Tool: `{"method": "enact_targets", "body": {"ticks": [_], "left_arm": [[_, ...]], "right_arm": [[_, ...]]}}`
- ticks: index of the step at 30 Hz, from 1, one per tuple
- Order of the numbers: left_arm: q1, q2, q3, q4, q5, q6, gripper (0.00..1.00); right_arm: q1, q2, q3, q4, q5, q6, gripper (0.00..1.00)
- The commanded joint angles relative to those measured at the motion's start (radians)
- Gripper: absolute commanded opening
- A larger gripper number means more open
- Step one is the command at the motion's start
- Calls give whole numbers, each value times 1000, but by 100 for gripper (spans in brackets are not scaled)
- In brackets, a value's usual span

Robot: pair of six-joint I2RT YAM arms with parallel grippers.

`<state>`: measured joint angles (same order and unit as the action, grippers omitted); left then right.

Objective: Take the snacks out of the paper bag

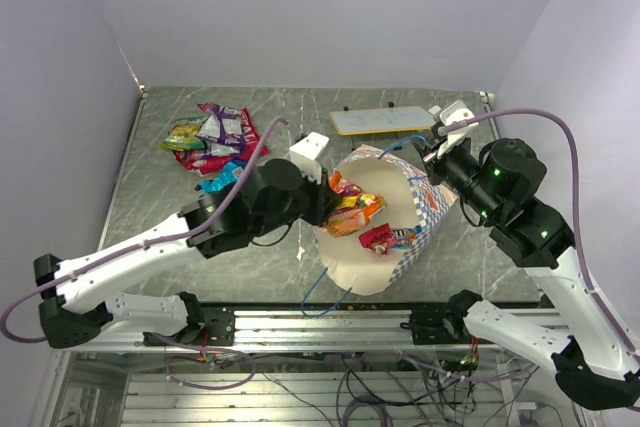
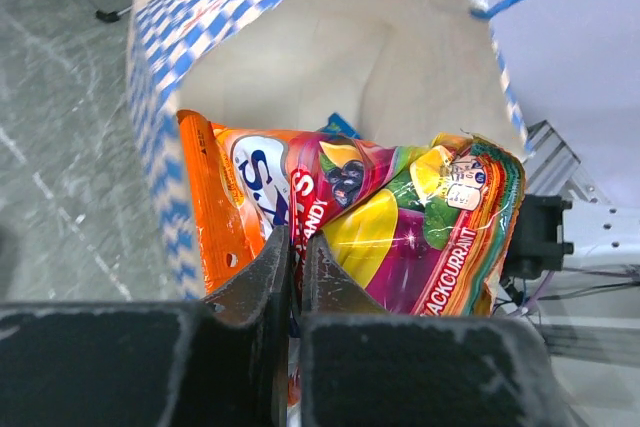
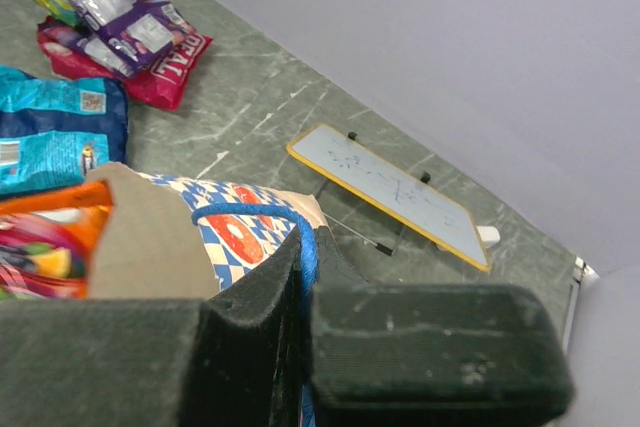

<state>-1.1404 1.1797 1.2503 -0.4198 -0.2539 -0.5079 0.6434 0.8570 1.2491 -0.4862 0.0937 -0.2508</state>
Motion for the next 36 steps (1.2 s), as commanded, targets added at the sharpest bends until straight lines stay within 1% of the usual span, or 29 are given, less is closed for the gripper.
{"method": "enact_targets", "body": {"ticks": [1, 3, 5, 9, 11, 13, 14, 15, 16, 18, 19, 21, 23, 26, 29, 32, 34, 36], "left_arm": [[-3, -101, -5, -81, -68, 7, 7], [-2, -129, 20, -120, -143, 26, 7], [-2, -143, 60, -177, -260, 26, 7], [-2, -119, 150, -343, -592, -23, 7], [-1, -78, 208, -464, -771, -98, 7], [6, -42, 243, -584, -932, -241, 7], [19, -36, 241, -616, -973, -290, 7], [42, -38, 221, -606, -989, -296, 7], [72, -46, 183, -556, -975, -260, 7], [161, -64, 85, -408, -889, -157, 7], [210, -66, 49, -359, -849, -145, 7], [297, -49, 0, -324, -797, -137, 7], [362, -17, -51, -288, -767, -111, 7], [456, 43, -96, -216, -665, -74, 7], [519, 78, -186, -54, -607, 15, 7], [571, 119, -258, 76, -571, 48, 7], [600, 161, -271, 101, -558, 36, 7], [618, 209, -288, 143, -527, 74, 7]], "right_arm": [[-1, -35, 10, -22, 84, 0, 0], [-2, -47, 7, -29, 98, 3, 0], [-1, -61, -1, -26, 91, 2, 0], [-2, -82, -12, 2, 77, 4, 0], [-1, -83, -12, 10, 68, 4, 0], [-1, -74, -1, 0, 52, 0, 0], [-2, -70, 7, -9, 42, -4, 0], [-2, -66, 11, -16, 36, -8, 0], [-2, -66, 15, -20, 35, -10, 0], [-1, -72, 14, -18, 36, -11, 0], [-1, -76, 13, -14, 37, -9, 0], [-2, -81, 19, -10, 35, -7, 0], [-1, -84, 23, -10, 35, -3, 0], [-1, -81, 33, -11, 35, 5, 0], [-1, -84, 26, -11, 24, 0, 0], [-1, -84, 26, -21, 17, -4, 0], [-1, -82, 32, -35, 18, 0, 0], [-1, -85, 40, -41, 19, 6, 0]]}}
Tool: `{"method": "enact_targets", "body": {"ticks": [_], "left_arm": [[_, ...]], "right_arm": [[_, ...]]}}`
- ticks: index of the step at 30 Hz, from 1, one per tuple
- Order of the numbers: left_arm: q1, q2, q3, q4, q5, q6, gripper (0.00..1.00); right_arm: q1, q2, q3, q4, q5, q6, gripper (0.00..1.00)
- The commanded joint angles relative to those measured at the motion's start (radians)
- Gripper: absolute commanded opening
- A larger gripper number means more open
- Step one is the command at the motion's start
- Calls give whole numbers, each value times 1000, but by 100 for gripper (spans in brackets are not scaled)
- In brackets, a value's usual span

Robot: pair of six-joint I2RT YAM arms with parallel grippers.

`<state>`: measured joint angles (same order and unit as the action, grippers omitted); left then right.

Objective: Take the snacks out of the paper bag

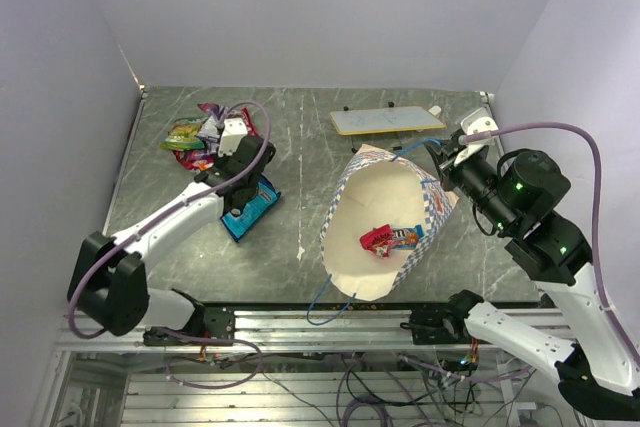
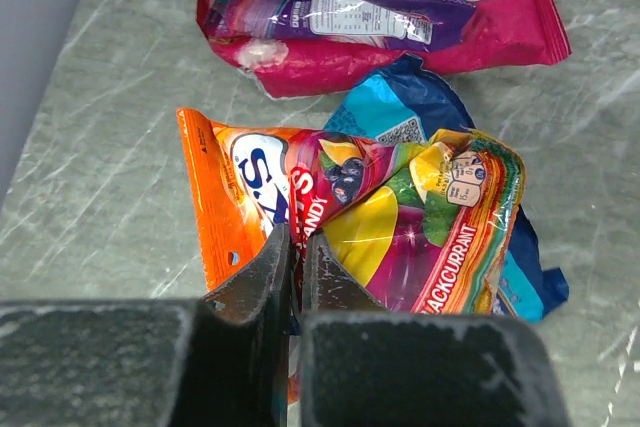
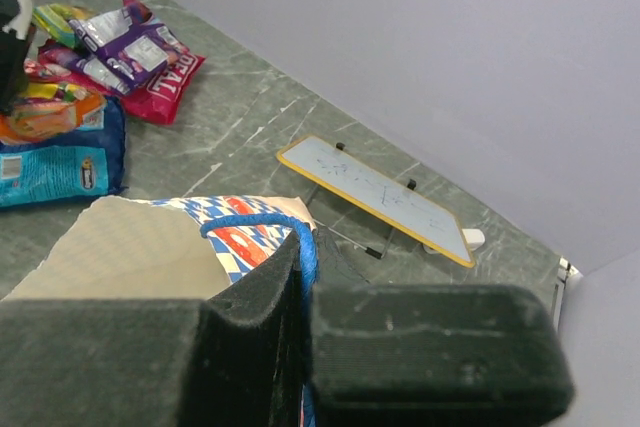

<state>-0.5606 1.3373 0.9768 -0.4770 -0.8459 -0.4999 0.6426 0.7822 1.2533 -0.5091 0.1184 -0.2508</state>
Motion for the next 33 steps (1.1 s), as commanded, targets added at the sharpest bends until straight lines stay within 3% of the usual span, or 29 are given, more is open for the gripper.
{"method": "enact_targets", "body": {"ticks": [1, 5, 8, 14, 18, 19, 26, 33], "left_arm": [[47, 71, -15, 204, 78, 63, 7], [76, 136, -20, 173, 144, 4, 7], [104, 167, -33, 106, 165, -71, 16], [149, 179, -1, -17, 283, -128, 51], [151, 52, 46, -100, 374, -171, 94], [151, 19, 54, -105, 408, -179, 99], [151, -168, 96, -178, 655, -266, 99], [151, -291, 73, -189, 869, -313, 100]], "right_arm": [[0, -12, 38, -20, -6, 8, 0], [-1, -25, 37, -23, 2, 21, 0], [-1, -32, 31, -26, -1, 35, 0], [-1, -42, 9, -18, -12, 61, 0], [-1, -36, 1, -6, -21, 70, 0], [0, -33, 1, -3, -21, 71, 0], [-1, 21, 43, -15, -2, 17, 0], [0, 114, 115, 24, 140, -126, 0]]}}
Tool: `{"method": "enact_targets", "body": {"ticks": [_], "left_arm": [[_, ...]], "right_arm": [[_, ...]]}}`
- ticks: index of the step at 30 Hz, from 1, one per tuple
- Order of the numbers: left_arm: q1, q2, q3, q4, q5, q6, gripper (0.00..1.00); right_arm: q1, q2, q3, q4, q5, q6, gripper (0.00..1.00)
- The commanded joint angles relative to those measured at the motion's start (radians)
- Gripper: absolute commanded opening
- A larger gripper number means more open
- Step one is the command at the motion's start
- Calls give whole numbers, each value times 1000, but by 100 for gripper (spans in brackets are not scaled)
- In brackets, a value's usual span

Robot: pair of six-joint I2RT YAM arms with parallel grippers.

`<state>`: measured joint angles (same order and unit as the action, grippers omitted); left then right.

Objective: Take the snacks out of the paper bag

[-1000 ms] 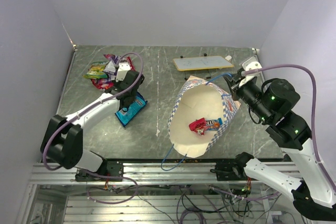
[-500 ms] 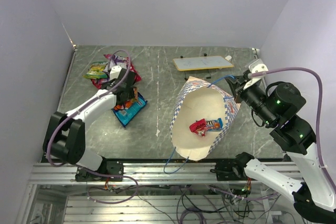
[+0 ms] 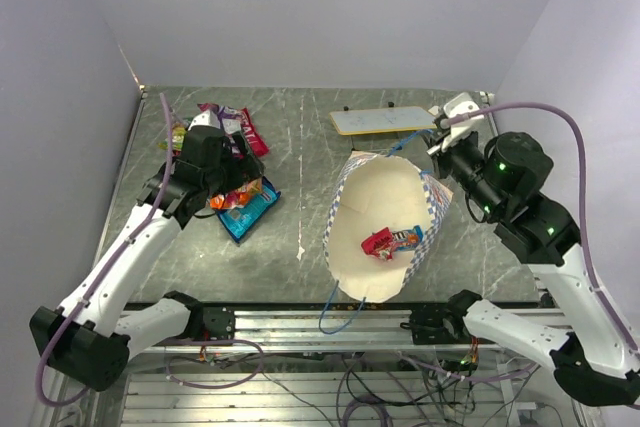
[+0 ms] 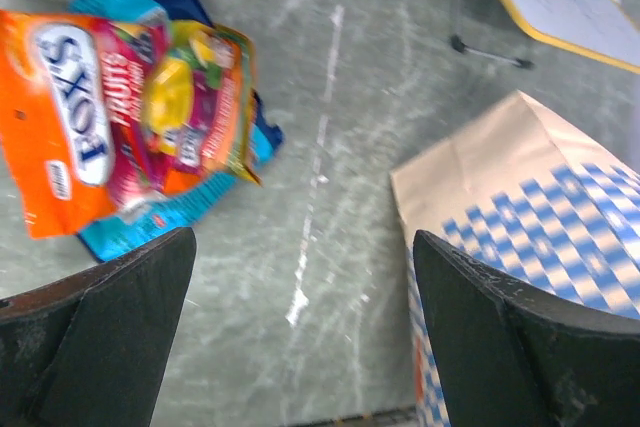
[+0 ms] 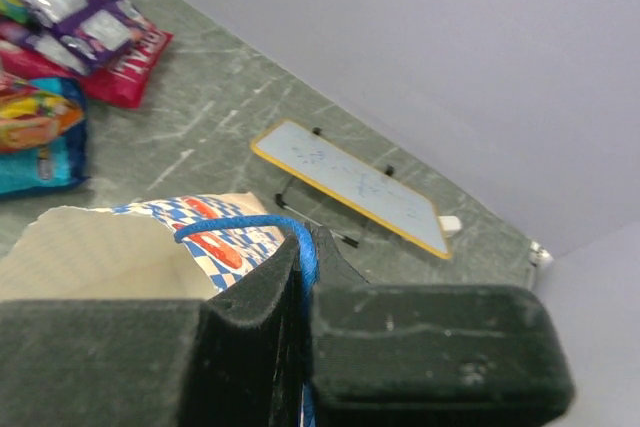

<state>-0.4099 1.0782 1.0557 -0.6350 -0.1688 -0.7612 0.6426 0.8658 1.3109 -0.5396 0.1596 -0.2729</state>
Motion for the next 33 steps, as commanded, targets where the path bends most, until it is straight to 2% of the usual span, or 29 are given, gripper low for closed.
{"method": "enact_targets", "body": {"ticks": [1, 9, 13, 15, 19, 23, 27, 29, 31, 33], "left_arm": [[0, -35, -6, -25, 228, -60, 100], [0, 31, 80, -35, 342, 5, 100], [0, 36, 99, -43, 382, 24, 100], [0, 23, 83, -24, 396, 26, 100], [-1, 13, 83, -29, 411, 45, 100], [-7, 3, 93, -39, 416, 75, 100], [-20, -11, 85, -40, 439, 115, 99], [-31, -23, 71, -23, 463, 131, 98], [-52, -39, 46, 10, 493, 143, 98], [-85, -50, 8, 51, 525, 150, 96]], "right_arm": [[-1, 43, 68, 62, 114, -137, 0], [-23, 142, 175, 57, 154, -426, 0], [-82, 210, 329, -40, 120, -519, 0], [-111, 240, 394, -104, 79, -567, 0], [-120, 278, 460, -255, -132, -600, 0], [-118, 253, 373, -314, -492, -482, 0], [-111, 126, 60, -106, -779, -102, 0], [-105, 23, -142, 113, -833, 126, 0], [-103, -59, -290, 295, -848, 274, 0], [-102, -102, -360, 344, -765, 339, 0]]}}
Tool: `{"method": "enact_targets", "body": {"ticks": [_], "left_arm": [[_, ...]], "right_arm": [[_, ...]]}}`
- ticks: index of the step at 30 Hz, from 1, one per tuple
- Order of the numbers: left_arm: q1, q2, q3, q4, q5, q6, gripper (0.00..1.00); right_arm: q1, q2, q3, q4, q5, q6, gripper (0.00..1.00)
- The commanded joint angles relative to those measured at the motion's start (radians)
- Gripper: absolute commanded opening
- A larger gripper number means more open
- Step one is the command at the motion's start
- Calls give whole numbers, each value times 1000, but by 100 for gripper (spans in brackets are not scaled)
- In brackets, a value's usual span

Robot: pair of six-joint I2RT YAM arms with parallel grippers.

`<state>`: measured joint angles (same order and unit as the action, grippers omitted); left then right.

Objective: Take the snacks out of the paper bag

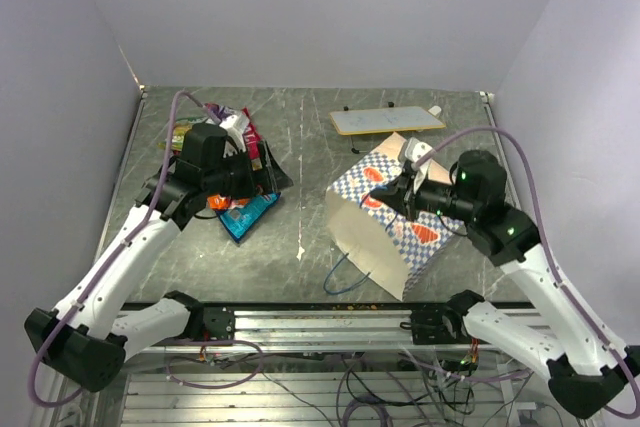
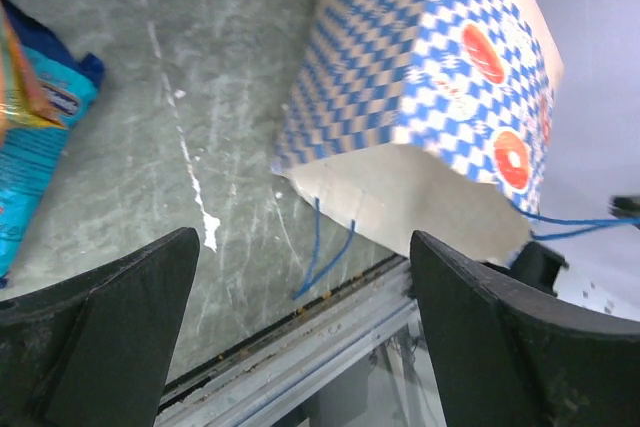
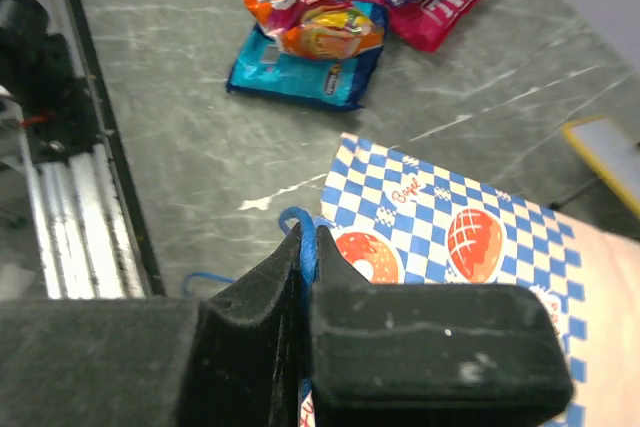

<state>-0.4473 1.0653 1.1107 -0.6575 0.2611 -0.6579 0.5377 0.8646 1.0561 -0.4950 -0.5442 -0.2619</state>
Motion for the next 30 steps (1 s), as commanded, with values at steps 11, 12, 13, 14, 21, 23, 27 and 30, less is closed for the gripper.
{"method": "enact_targets", "body": {"ticks": [11, 12, 13, 14, 21, 23, 27, 30], "left_arm": [[-500, -157, -256, 356, -181, -35, 87], [-538, -170, -278, 376, -214, -35, 86], [-574, -176, -300, 397, -248, -33, 84], [-607, -178, -322, 415, -277, -31, 83], [-806, -16, -429, 694, -438, 82, 71], [-811, 67, -457, 846, -440, 103, 66], [-811, 315, -427, 1095, -428, 109, 59], [-811, 495, -375, 1226, -437, 97, 57]], "right_arm": [[2, -21, 45, 42, 155, 231, 0], [2, -32, 40, 48, 162, 238, 0], [2, -45, 34, 58, 167, 248, 0], [2, -55, 27, 67, 171, 257, 0], [2, -56, 60, 33, 189, 274, 0], [3, -52, 77, 21, 213, 284, 0], [2, -36, 125, -5, 251, 297, 0], [2, -26, 161, -26, 259, 294, 0]]}}
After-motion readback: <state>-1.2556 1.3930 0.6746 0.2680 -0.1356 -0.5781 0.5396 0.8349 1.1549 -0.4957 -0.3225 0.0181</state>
